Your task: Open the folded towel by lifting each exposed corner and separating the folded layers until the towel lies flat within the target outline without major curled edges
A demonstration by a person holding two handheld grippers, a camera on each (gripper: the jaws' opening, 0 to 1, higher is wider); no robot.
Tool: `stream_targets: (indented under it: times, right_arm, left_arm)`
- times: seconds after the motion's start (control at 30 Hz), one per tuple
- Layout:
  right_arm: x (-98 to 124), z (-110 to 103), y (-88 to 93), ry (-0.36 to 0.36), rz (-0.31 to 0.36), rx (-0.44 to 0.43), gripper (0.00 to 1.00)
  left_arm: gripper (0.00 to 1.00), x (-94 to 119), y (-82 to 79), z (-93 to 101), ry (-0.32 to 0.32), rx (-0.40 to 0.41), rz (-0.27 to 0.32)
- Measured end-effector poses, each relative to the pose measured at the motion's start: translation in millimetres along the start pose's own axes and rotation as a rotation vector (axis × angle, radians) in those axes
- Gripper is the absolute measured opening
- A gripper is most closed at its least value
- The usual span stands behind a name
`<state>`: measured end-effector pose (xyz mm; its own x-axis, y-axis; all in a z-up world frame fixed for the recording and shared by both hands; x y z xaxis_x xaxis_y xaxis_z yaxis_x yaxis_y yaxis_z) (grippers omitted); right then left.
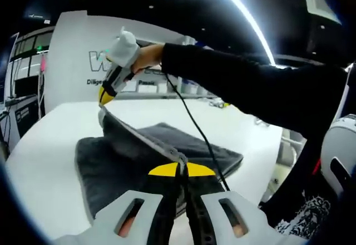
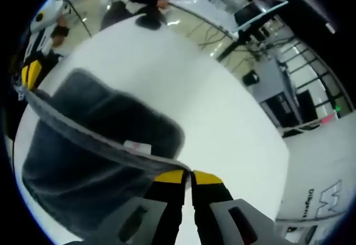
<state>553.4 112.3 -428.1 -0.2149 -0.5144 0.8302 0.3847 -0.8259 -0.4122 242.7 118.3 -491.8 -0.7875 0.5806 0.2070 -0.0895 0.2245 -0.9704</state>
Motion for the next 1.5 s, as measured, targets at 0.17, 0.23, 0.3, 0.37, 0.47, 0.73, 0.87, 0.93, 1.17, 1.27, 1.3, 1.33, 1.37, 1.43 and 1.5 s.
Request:
stream_targets:
  times: [0.17, 0.23, 0.3, 0.37, 0.47, 0.73, 0.87, 0.93, 1.17, 1.27, 1.3, 1.33, 1.37, 1.43, 1.5]
  right_arm:
    - [9, -2, 7.0, 0.015, -0.008, -0.008, 0.00]
    - [12, -2, 9.1, 0.021, -0.009, -0.012, 0.00]
    - [14, -3, 12.0, 0.026, -0.011, -0.013, 0.00]
    - [17, -6, 15.3, 0.027, -0.015, -0.017, 0.00]
    - [19, -7, 17.8, 0.030, -0.022, -0.018, 0.00]
    - [24, 2, 21.6, 0.041, -0.026, -0.020, 0.00]
    - [29, 2, 25.7, 0.048, -0.028, -0.022, 0.00]
    - [31, -1, 29.6, 0.053, -0.027, -0.027, 0.00]
    - [38, -7, 42.8, 0.066, -0.040, -0.046, 0.00]
    - [42, -4, 46.6, 0.069, -0.039, -0.058, 0.00]
    - [43, -5, 48.2, 0.071, -0.041, -0.060, 0.00]
    - [44, -5, 49.3, 0.073, -0.044, -0.060, 0.00]
    - [45, -5, 51.2, 0.076, -0.047, -0.061, 0.00]
    - [48, -5, 55.3, 0.085, -0.051, -0.063, 0.00]
    - [52, -7, 61.1, 0.092, -0.052, -0.074, 0.00]
  left_arm:
    - [0.00, -8, -5.1, 7.0, 0.027, 0.007, 0.018]
    - [0.00, -10, -6.6, 9.0, 0.035, 0.002, 0.021]
    - [0.00, -12, -8.2, 10.6, 0.042, 0.004, 0.031]
    - [0.00, -15, -9.2, 13.3, 0.054, 0.002, 0.032]
    - [0.00, -18, -10.7, 16.5, 0.064, -0.009, 0.030]
    - [0.00, -27, -16.6, 20.6, 0.088, -0.018, 0.038]
    - [0.00, -32, -19.6, 24.5, 0.108, -0.028, 0.034]
    - [0.00, -34, -21.8, 26.0, 0.116, -0.032, 0.039]
    - [0.00, -47, -26.8, 31.3, 0.146, -0.036, 0.052]
    - [0.00, -51, -31.2, 36.1, 0.165, -0.040, 0.061]
    - [0.00, -53, -32.4, 37.0, 0.169, -0.042, 0.064]
    - [0.00, -54, -33.9, 38.0, 0.176, -0.045, 0.068]
    - [0.00, -56, -35.0, 39.1, 0.183, -0.048, 0.070]
    - [0.00, -61, -35.3, 40.4, 0.193, -0.052, 0.072]
    - [0.00, -65, -36.1, 43.4, 0.206, -0.051, 0.077]
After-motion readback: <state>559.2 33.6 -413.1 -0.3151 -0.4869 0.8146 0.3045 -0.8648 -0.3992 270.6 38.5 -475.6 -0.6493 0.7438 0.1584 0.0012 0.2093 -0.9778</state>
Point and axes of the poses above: the point that each gripper's makers call its tool centre point, and the gripper's own axes: x roughly backward along the fingers, z roughly to its right, y roughly out of its underside, the point moved 8 cm from there along x, roughly backward along the fingers, and after that the axes turned 14 degrees about -x, right-handed, at the moved point
